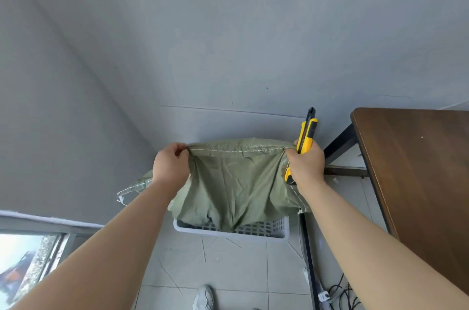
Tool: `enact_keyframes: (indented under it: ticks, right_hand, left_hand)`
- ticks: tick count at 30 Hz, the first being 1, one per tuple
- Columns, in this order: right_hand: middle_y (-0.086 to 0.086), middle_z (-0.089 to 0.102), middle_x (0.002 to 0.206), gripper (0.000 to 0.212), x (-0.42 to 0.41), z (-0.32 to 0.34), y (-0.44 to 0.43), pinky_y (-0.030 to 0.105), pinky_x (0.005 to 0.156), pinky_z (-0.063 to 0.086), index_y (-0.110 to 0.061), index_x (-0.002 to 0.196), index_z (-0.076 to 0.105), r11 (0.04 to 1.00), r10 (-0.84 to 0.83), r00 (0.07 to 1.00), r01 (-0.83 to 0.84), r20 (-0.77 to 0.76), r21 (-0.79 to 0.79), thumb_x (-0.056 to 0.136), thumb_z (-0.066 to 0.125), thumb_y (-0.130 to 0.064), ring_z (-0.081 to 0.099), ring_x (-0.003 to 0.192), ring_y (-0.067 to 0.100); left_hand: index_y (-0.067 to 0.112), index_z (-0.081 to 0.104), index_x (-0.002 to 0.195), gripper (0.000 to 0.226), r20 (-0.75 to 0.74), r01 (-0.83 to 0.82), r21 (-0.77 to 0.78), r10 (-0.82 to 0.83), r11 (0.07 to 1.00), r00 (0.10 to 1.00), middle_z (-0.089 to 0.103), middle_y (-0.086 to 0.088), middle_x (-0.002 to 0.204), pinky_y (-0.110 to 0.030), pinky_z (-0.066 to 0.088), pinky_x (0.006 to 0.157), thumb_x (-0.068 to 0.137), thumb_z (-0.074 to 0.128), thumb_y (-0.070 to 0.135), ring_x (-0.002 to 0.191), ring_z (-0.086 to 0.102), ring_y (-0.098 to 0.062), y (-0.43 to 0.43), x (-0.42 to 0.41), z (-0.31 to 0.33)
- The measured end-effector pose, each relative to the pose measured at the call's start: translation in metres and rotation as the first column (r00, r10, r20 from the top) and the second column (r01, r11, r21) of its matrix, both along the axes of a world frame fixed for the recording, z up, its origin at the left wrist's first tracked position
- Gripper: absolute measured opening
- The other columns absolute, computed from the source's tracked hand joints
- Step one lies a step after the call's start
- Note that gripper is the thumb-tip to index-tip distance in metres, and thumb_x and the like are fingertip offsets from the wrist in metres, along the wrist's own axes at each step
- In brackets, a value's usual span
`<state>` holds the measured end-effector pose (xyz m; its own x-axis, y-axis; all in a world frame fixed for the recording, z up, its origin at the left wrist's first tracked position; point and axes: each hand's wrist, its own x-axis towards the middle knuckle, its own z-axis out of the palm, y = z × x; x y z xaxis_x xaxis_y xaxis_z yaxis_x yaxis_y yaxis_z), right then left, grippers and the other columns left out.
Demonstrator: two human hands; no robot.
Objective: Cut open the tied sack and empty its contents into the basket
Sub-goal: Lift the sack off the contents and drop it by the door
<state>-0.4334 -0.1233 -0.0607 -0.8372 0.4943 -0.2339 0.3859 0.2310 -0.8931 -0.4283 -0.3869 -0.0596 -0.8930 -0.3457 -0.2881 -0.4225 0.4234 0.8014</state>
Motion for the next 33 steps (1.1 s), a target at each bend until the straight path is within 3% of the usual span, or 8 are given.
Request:
enact_keyframes:
  ticks: [2,6,11,15,20,23,26,33]
  right_hand:
    - [0.002,0.048,0.064,0.013,-0.001,0.006,0.001,0.019,0.041,0.039,-0.008,0.096,0.056,1.000,0.017,1.000,-0.018,0.018,0.020,0.085,0.058,-0.001,0.046,0.050,0.015]
    - [0.001,0.052,0.070,0.013,0.005,-0.001,-0.001,0.025,0.051,0.039,-0.007,0.097,0.059,0.992,0.057,0.988,-0.073,0.147,0.106,0.084,0.060,-0.004,0.050,0.058,0.017]
    - [0.000,0.051,0.068,0.012,0.003,0.018,-0.003,0.025,0.051,0.037,-0.010,0.092,0.056,0.989,0.046,0.992,-0.062,0.120,0.132,0.083,0.060,-0.002,0.049,0.058,0.017]
    - [0.001,0.051,0.069,0.013,0.020,0.021,-0.006,0.025,0.050,0.037,-0.009,0.092,0.057,0.985,0.066,0.978,-0.096,0.198,0.147,0.082,0.058,-0.001,0.049,0.059,0.018]
    - [0.001,0.052,0.071,0.014,0.019,0.038,-0.003,0.026,0.052,0.039,-0.011,0.094,0.056,0.993,0.015,0.994,-0.028,0.112,0.114,0.083,0.059,-0.002,0.050,0.060,0.016]
    - [0.001,0.052,0.071,0.012,0.020,0.042,-0.002,0.026,0.051,0.037,-0.010,0.094,0.057,0.989,0.067,0.983,-0.088,0.172,0.116,0.084,0.060,-0.003,0.050,0.062,0.019]
    - [0.001,0.050,0.071,0.012,0.005,0.053,0.003,0.025,0.050,0.034,-0.011,0.092,0.056,0.984,0.107,0.983,-0.126,0.150,0.127,0.083,0.059,-0.002,0.048,0.061,0.019]
    - [0.003,0.051,0.072,0.011,-0.011,0.070,0.016,0.026,0.051,0.036,-0.008,0.093,0.057,0.968,0.195,0.963,-0.220,0.188,0.119,0.083,0.061,-0.003,0.049,0.060,0.019]
  left_hand:
    - [0.009,0.066,0.104,0.021,0.009,0.036,-0.044,-0.036,0.998,0.999,0.068,-0.008,0.086,-0.043,0.056,0.078,0.094,0.048,0.012,0.078,0.064,-0.030,-0.001,0.000,0.006]
    - [0.007,0.066,0.112,0.025,0.154,0.163,-0.168,-0.137,0.972,0.979,0.068,-0.011,0.100,-0.029,0.039,0.074,0.095,0.047,0.011,0.081,0.055,-0.024,-0.009,0.005,0.000]
    - [0.007,0.066,0.109,0.024,0.135,0.204,-0.198,-0.180,0.959,0.974,0.069,-0.012,0.100,-0.028,0.039,0.075,0.095,0.047,0.011,0.083,0.054,-0.024,-0.019,-0.007,0.017]
    - [0.008,0.065,0.110,0.025,0.224,0.329,-0.230,-0.279,0.916,0.934,0.067,-0.010,0.101,-0.028,0.038,0.073,0.095,0.046,0.010,0.082,0.053,-0.021,-0.024,0.000,0.022]
    - [0.008,0.066,0.108,0.024,0.085,0.216,-0.192,-0.203,0.957,0.976,0.068,-0.010,0.099,-0.029,0.040,0.076,0.096,0.045,0.009,0.087,0.057,-0.026,-0.018,-0.003,0.040]
    - [0.008,0.066,0.107,0.024,0.139,0.234,-0.212,-0.208,0.949,0.968,0.070,-0.012,0.100,-0.031,0.043,0.076,0.095,0.045,0.009,0.085,0.057,-0.027,-0.017,-0.004,0.044]
    - [0.006,0.066,0.108,0.025,0.109,0.140,-0.170,-0.123,0.975,0.986,0.071,-0.014,0.101,-0.035,0.049,0.082,0.094,0.046,0.009,0.089,0.063,-0.032,-0.013,-0.010,0.053]
    - [0.006,0.066,0.111,0.027,0.116,0.098,-0.189,-0.077,0.977,0.990,0.069,-0.016,0.100,-0.030,0.043,0.077,0.095,0.045,0.009,0.095,0.062,-0.034,0.006,-0.016,0.068]
